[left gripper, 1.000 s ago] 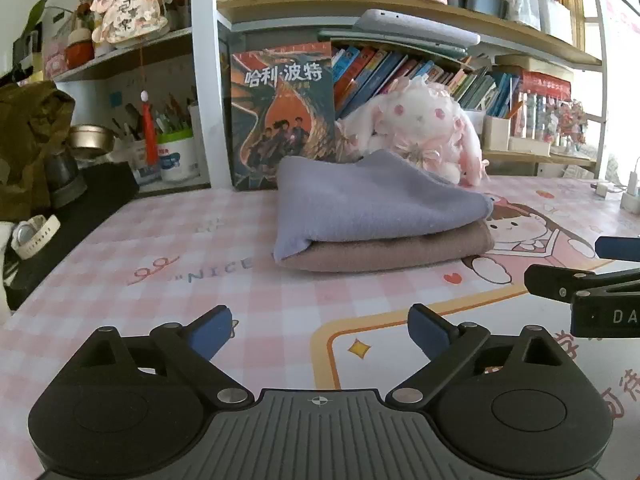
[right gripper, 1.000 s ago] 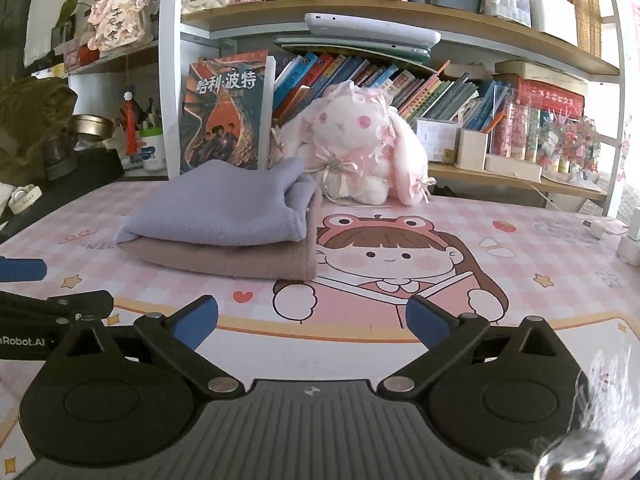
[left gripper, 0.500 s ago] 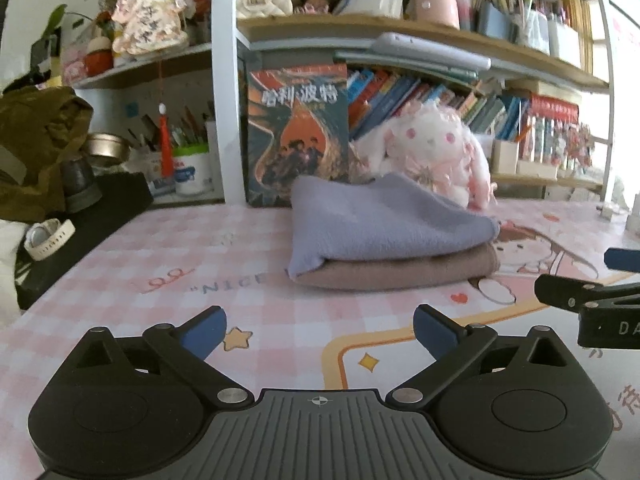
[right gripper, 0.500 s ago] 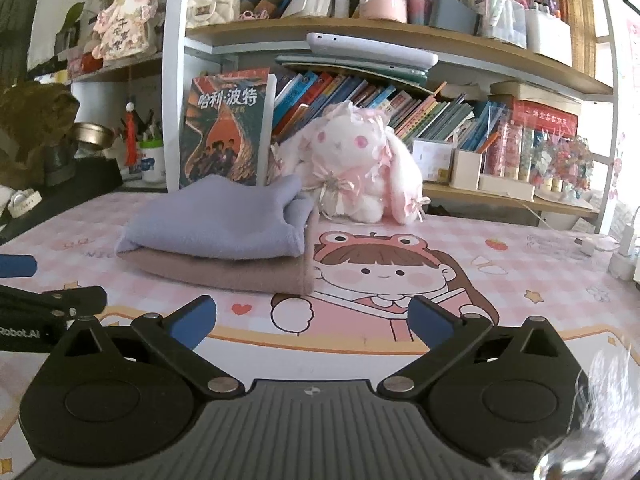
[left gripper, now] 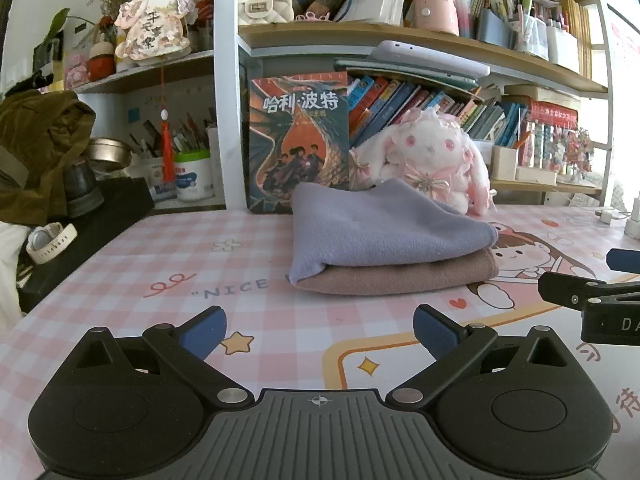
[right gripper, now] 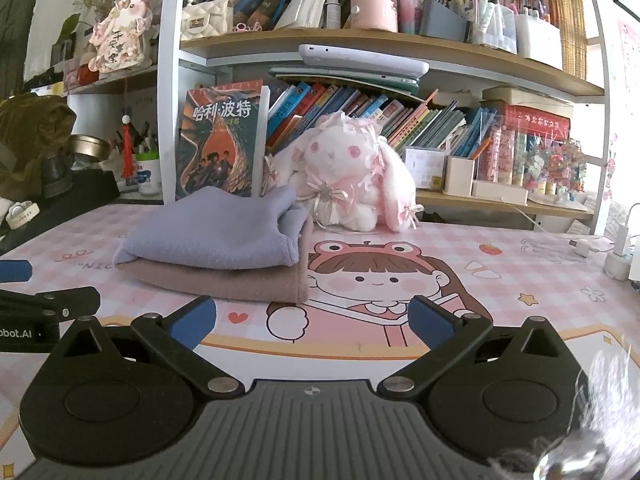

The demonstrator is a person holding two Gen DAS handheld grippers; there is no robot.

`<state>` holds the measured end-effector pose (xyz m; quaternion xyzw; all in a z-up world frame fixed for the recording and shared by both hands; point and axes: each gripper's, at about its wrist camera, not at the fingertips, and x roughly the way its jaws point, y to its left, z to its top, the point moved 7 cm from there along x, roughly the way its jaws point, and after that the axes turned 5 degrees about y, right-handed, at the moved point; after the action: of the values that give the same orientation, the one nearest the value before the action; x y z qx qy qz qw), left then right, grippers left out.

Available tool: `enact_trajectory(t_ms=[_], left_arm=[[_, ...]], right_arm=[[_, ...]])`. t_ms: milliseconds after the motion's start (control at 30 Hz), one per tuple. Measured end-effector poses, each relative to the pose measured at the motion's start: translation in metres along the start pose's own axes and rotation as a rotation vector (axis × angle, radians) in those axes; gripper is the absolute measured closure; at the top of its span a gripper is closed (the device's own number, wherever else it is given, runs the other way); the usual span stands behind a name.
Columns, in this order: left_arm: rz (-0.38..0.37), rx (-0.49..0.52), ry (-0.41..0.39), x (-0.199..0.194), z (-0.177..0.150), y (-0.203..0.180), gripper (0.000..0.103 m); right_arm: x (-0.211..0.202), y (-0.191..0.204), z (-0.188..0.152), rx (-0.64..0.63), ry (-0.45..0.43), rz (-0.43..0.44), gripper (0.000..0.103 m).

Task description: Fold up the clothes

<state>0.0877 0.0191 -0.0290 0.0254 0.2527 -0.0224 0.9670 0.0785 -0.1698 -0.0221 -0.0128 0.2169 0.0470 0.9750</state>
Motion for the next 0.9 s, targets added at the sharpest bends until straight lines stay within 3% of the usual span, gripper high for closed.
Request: enact_trajectory(t_ms=[900], left_arm=[[0.020, 0.011, 0.003, 0.0006, -0.0003, -0.0015, 0.002]], right_arm=[[0.0004, -0.0019, 0.0000, 0.012, 0.002, 0.005, 0.000]])
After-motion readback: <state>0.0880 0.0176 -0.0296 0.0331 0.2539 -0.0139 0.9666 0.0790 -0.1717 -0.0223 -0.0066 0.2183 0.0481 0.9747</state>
